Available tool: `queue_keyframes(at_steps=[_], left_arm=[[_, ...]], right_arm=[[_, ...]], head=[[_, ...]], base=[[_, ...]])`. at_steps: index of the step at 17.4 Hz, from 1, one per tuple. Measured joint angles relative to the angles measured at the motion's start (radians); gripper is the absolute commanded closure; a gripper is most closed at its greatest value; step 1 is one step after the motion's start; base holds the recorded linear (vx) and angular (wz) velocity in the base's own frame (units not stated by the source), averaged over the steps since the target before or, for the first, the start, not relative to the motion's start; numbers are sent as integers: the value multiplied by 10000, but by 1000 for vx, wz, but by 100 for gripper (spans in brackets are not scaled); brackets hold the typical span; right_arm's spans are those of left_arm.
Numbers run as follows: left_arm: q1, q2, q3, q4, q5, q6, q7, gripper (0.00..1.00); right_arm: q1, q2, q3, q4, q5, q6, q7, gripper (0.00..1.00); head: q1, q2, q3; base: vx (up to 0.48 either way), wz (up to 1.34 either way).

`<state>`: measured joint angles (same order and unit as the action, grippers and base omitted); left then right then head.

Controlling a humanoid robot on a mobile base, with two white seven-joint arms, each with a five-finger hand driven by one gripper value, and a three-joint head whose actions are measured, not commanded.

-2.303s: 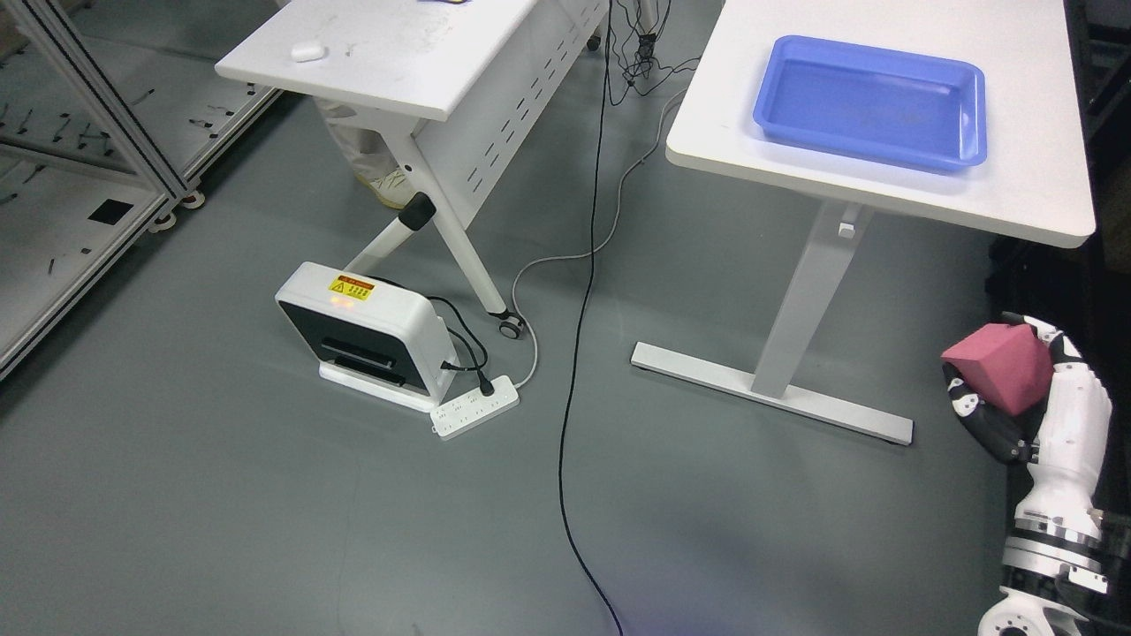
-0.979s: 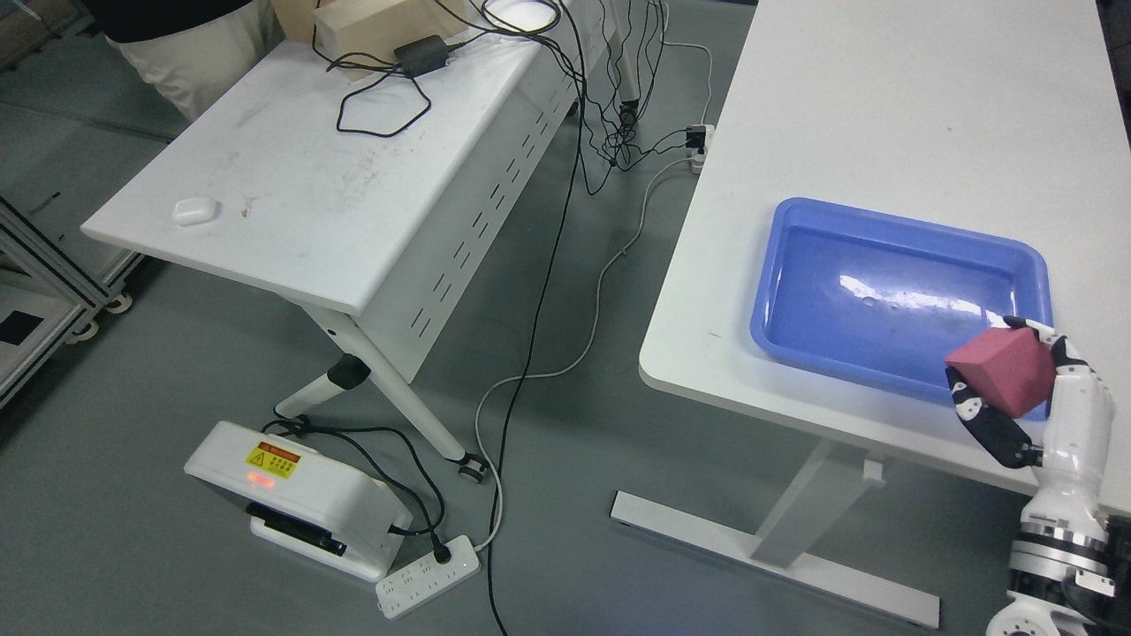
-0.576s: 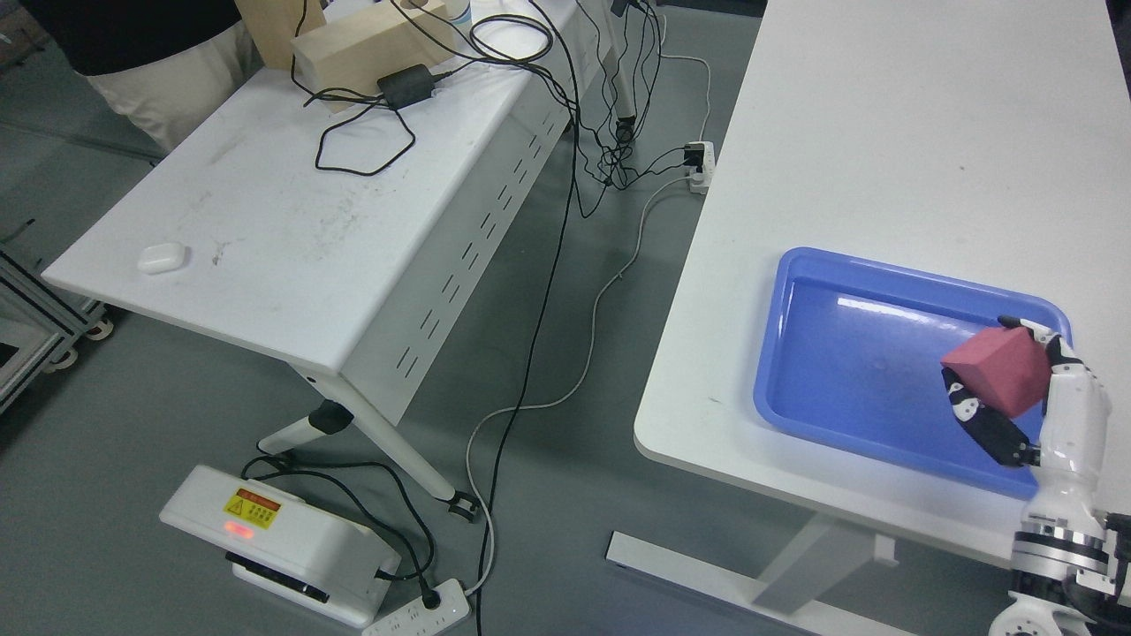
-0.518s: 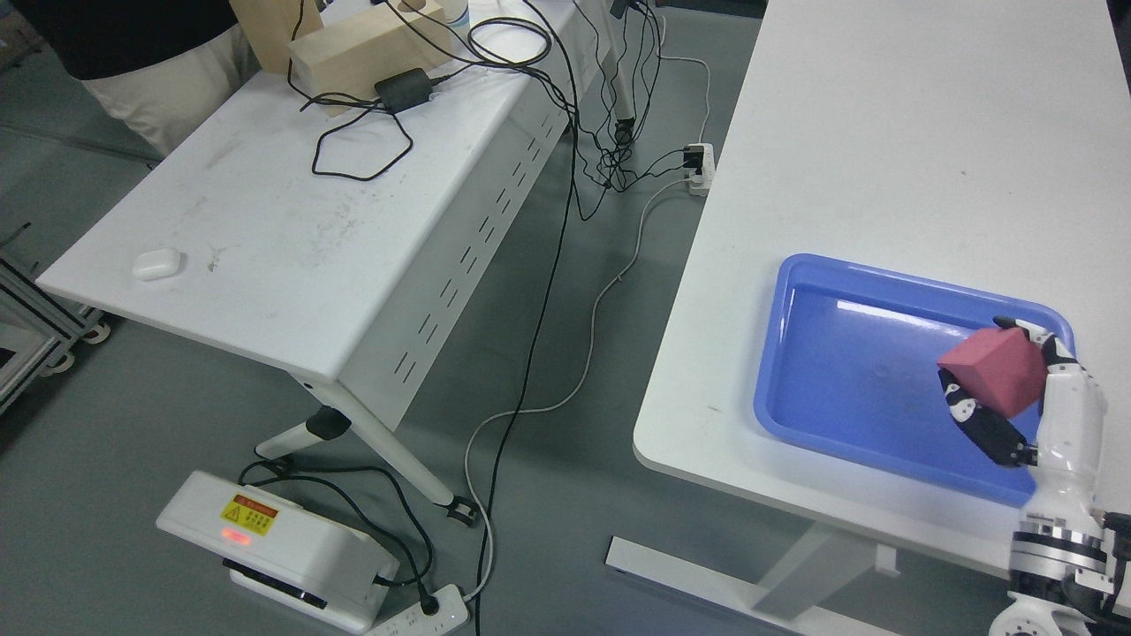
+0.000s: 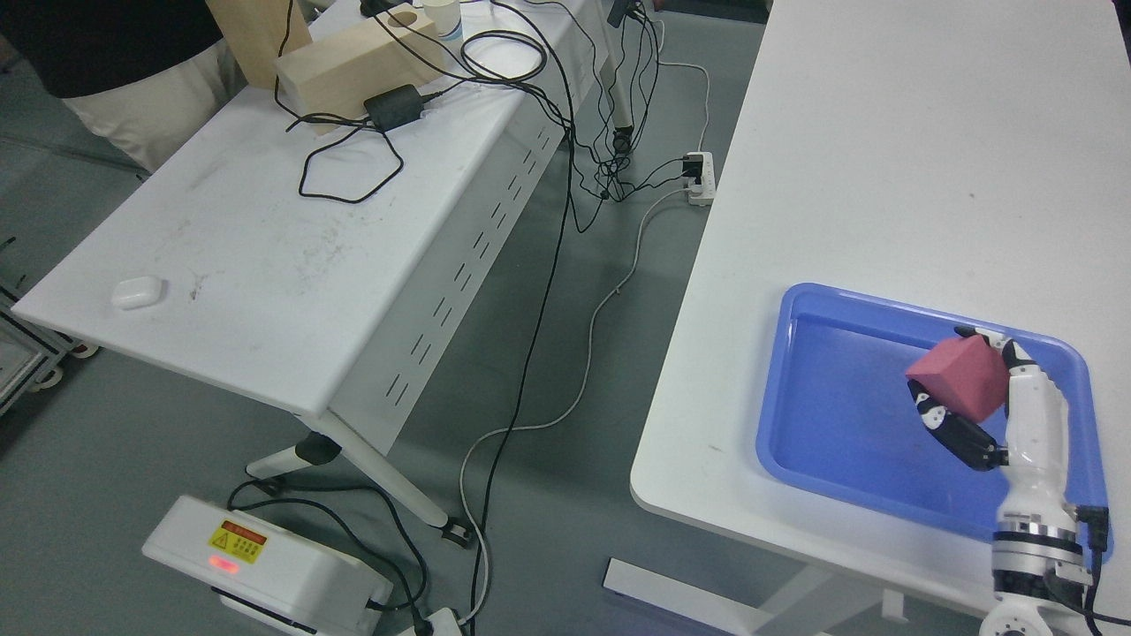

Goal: Pick pink block from left shelf to tray

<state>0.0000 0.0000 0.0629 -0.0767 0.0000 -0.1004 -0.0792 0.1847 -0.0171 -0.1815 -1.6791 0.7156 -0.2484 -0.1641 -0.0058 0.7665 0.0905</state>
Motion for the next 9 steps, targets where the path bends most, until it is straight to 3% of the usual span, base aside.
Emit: queue_keyframes(at_steps=[9], left_arm=[[0,0,0,0,0,0,0,0]], right_arm=[[6,103,26,77,-2072,29,790,1]], head=[[0,0,0]], base=[[8,0]])
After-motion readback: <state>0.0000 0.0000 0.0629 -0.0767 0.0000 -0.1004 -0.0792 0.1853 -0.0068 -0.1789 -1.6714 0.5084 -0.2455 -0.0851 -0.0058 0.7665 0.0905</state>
